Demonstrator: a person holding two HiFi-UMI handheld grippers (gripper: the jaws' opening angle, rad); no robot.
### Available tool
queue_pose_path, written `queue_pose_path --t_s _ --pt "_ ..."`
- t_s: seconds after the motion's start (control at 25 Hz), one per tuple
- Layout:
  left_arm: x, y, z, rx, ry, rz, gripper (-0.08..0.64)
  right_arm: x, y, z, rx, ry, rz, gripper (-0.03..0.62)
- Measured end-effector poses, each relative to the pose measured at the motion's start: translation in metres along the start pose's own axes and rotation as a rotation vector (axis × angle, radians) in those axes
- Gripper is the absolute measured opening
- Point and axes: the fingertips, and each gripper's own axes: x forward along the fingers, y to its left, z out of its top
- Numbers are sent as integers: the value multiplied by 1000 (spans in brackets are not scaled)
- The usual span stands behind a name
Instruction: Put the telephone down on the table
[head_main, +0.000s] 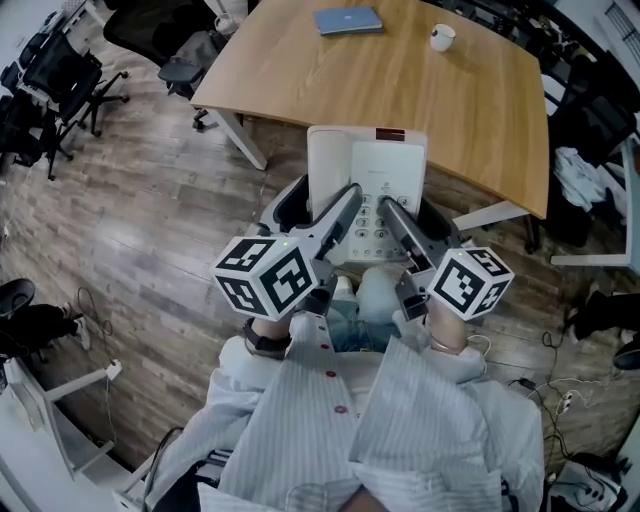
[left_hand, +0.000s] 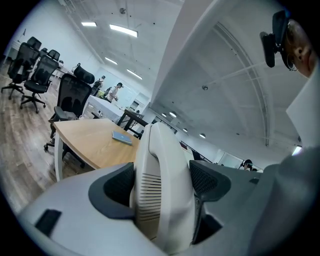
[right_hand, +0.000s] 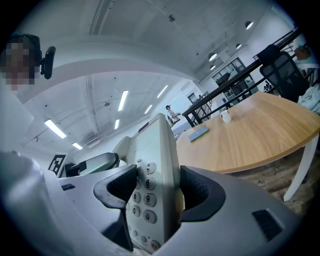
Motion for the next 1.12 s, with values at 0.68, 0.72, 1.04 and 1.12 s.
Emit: queue_pose_path --t_s 0.68,0.72,1.04,1.12 --pt "49 40 29 26 -8 58 348 66 -30 24 41 18 66 275" --pt "59 41 32 25 -5 59 348 71 -36 30 43 20 65 275" --pt "151 52 64 9 12 64 348 118 -95 91 64 37 61 275" --pt "176 51 74 9 13 63 348 127 -111 111 68 35 63 275"
